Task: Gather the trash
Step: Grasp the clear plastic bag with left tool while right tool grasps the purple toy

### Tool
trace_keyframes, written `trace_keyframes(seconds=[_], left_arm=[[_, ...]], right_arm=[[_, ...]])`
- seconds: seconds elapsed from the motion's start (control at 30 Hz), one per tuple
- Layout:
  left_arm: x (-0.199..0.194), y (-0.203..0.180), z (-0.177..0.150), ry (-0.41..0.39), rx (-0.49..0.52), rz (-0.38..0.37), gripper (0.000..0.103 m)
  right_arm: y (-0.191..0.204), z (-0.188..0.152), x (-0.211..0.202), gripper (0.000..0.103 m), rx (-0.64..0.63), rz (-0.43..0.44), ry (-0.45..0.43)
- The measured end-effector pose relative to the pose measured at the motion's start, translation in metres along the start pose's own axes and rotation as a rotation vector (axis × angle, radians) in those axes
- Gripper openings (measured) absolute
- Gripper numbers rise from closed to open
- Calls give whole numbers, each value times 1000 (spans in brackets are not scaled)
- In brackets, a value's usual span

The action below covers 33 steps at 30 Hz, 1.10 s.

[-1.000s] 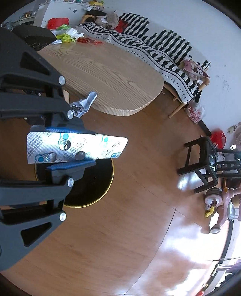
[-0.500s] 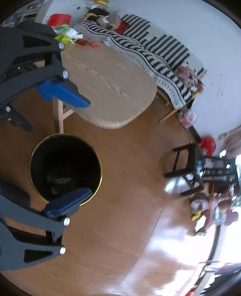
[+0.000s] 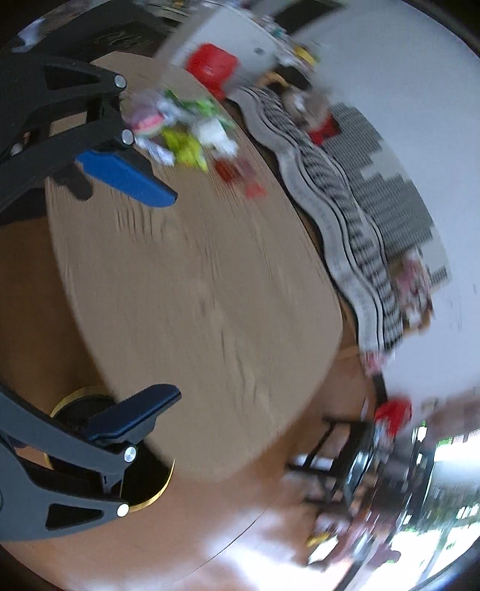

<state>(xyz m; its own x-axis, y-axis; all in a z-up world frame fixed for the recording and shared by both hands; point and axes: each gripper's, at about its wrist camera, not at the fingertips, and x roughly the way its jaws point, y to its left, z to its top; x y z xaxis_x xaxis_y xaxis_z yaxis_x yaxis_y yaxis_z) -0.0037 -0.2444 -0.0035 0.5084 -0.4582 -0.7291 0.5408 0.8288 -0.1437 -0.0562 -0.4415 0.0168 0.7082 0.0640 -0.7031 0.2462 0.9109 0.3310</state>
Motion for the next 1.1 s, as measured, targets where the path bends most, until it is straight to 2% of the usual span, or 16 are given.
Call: trace_keyframes(seconds=[0.1,0.27,0.37,0.43,0.6,0.73,0.87,1.03,1.1], left_arm=[[-23,50,-5,-17,-54,82,91],[-60,129,-18,-41,-121,218,91],[-76,180,-29,-40,-147,294,91],[-80,206,-37,-26,-164,319,91],[-73,254,-58,26,-194,302,91],[-59,264,-61,39,-120,298,91],[-39,272,-55,36,-35,294,91],[-18,280,-51,52,-15,255,91],[-11,281,-48,49,-7,245,91]], right_arm=[[58,-4,22,93,-86,73,36],[144,-21,52,93,-263,98,49],[176,-35,70,93,-320,158,88],[193,-41,85,93,-337,203,122],[231,-56,117,93,-377,286,186],[247,-60,141,93,-385,326,228],[258,-62,161,93,-400,336,261],[273,-69,181,93,-446,327,288],[280,-70,184,93,-477,320,273]])
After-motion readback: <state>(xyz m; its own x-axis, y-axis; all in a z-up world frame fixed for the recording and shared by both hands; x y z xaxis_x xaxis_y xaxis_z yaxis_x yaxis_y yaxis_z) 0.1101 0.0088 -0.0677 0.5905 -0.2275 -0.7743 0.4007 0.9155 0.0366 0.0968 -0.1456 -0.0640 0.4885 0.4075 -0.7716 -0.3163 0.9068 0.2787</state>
